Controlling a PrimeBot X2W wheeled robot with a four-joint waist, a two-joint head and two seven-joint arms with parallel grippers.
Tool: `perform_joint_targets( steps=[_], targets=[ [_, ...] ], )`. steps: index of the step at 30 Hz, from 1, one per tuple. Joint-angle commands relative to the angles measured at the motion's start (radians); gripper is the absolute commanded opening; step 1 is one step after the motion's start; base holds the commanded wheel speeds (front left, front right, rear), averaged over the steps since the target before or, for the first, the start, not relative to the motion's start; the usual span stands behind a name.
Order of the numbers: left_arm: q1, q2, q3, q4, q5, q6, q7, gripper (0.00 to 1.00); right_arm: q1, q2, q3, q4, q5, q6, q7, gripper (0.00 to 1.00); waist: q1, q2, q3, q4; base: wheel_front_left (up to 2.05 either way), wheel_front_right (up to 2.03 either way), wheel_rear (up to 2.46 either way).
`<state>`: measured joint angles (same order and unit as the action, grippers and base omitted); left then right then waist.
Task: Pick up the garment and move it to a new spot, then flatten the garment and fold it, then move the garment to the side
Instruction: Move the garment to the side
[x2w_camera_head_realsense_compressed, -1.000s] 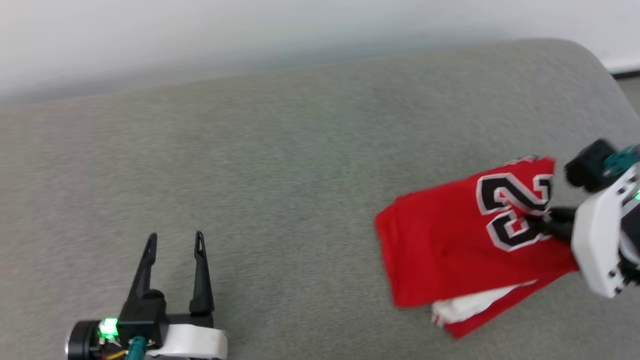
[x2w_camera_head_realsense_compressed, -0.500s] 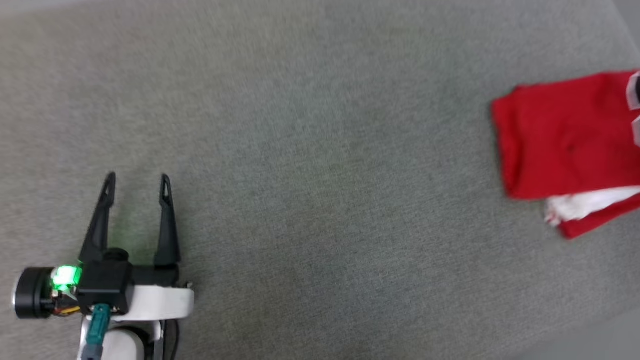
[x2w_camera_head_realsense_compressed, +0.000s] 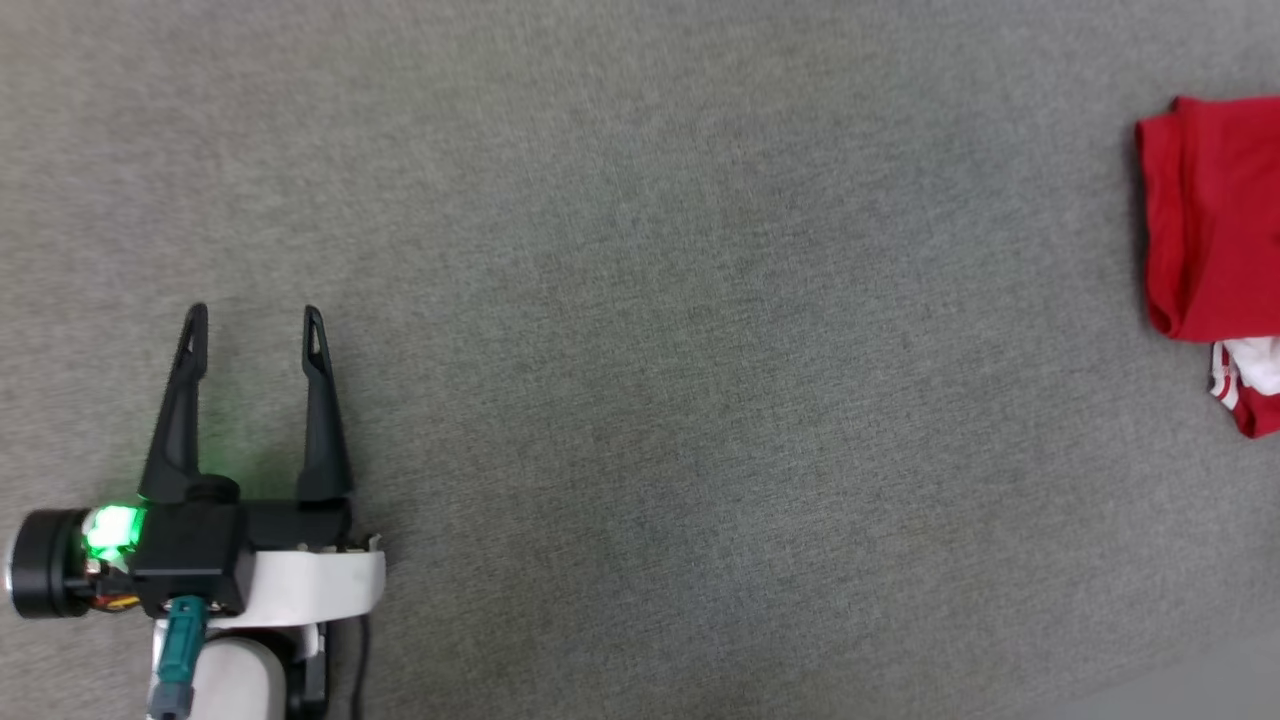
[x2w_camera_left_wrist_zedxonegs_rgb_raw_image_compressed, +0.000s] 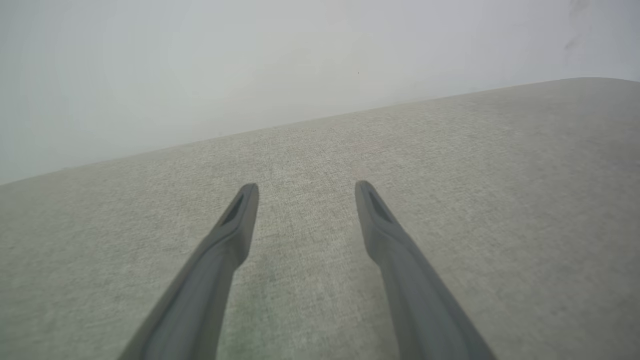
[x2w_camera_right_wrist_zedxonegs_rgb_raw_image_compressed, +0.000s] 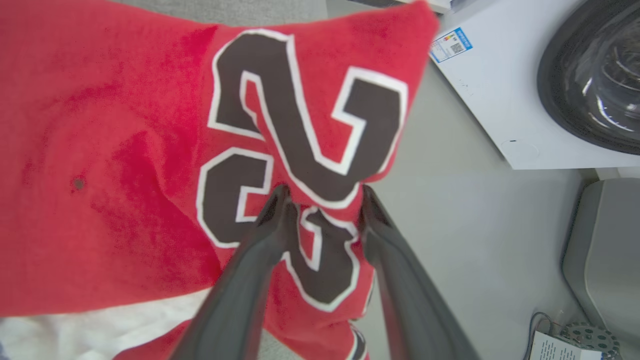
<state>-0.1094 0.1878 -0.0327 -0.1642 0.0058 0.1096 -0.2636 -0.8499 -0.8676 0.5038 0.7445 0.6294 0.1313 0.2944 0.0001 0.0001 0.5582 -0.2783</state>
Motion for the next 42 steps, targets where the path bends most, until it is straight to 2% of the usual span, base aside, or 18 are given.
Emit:
perform_joint_targets(
  steps=[1,7,10,12,13,14,15,18,19,24,28,34,42],
  targets=[
    [0.008,-0.005,-0.007,0.006,-0.004,0.003,-0.001,1.00,-0.015,-0.002,-0.015,0.020,-0.023,-0.001,-0.023,1.00,-0.0001,-0.0001,-0.041,0.022,0.00,0.00,0.00],
    [0.056,-0.040,-0.025,0.030,-0.018,0.016,-0.002,1.00,-0.019,0.020,-0.096,0.091,-0.180,-0.001,-0.211,1.00,-0.0001,-0.0001,-0.168,0.064,0.00,0.00,0.00],
    [0.088,-0.056,-0.025,0.039,-0.024,0.024,-0.002,1.00,-0.023,0.023,-0.150,0.087,-0.293,-0.001,-0.344,1.00,-0.0001,-0.0001,-0.225,0.086,0.00,0.00,0.00],
    [0.108,-0.061,-0.024,0.047,-0.027,0.028,-0.002,1.00,-0.021,0.058,-0.210,0.079,-0.351,-0.001,-0.431,1.00,-0.0001,-0.0001,-0.259,0.101,0.00,0.00,0.00],
    [0.125,-0.066,-0.025,0.055,-0.028,0.029,-0.002,1.00,-0.007,0.084,-0.278,0.069,-0.413,-0.001,-0.496,1.00,-0.0001,-0.0001,-0.290,0.119,0.00,0.00,0.00],
    [0.133,-0.070,-0.023,0.057,-0.030,0.033,-0.002,1.00,0.004,0.103,-0.308,0.056,-0.441,-0.001,-0.513,1.00,-0.0001,-0.0001,-0.303,0.126,0.00,0.00,0.00],
    [0.143,-0.077,-0.026,0.063,-0.031,0.030,-0.002,1.00,0.028,0.156,-0.382,0.021,-0.488,-0.001,-0.539,1.00,-0.0001,-0.0001,-0.330,0.146,0.00,0.00,0.00],
    [0.163,-0.084,-0.026,0.073,-0.035,0.030,-0.002,1.00,0.075,0.252,-0.482,-0.081,-0.538,-0.001,-0.556,1.00,-0.0001,-0.0001,-0.362,0.169,0.00,0.00,0.00],
    [0.173,-0.087,-0.024,0.082,-0.035,0.028,-0.002,1.00,0.120,0.309,-0.527,-0.179,-0.564,-0.001,-0.559,1.00,-0.0001,-0.0001,-0.380,0.185,0.00,0.00,0.00],
    [0.197,-0.091,-0.011,0.096,-0.044,0.019,-0.002,1.00,0.284,0.471,-0.576,-0.469,-0.591,-0.001,-0.558,1.00,-0.0001,-0.0001,-0.415,0.213,0.00,0.00,0.00],
    [0.211,-0.097,-0.008,0.114,-0.049,0.010,-0.002,1.00,0.409,0.586,-0.579,-0.610,-0.578,-0.001,-0.559,1.00,-0.0001,-0.0001,-0.436,0.231,0.00,0.00,0.00],
    [0.214,-0.112,-0.022,0.141,-0.053,-0.004,-0.002,1.00,0.618,0.724,-0.577,-0.697,-0.555,-0.001,-0.559,1.00,-0.0001,-0.0001,-0.464,0.269,0.00,0.00,0.00],
    [0.228,-0.120,-0.030,0.161,-0.049,-0.020,-0.002,1.00,0.804,0.781,-0.569,-0.692,-0.501,-0.001,-0.559,1.00,-0.0001,-0.0001,-0.497,0.298,0.00,0.00,0.00]
  ],
)
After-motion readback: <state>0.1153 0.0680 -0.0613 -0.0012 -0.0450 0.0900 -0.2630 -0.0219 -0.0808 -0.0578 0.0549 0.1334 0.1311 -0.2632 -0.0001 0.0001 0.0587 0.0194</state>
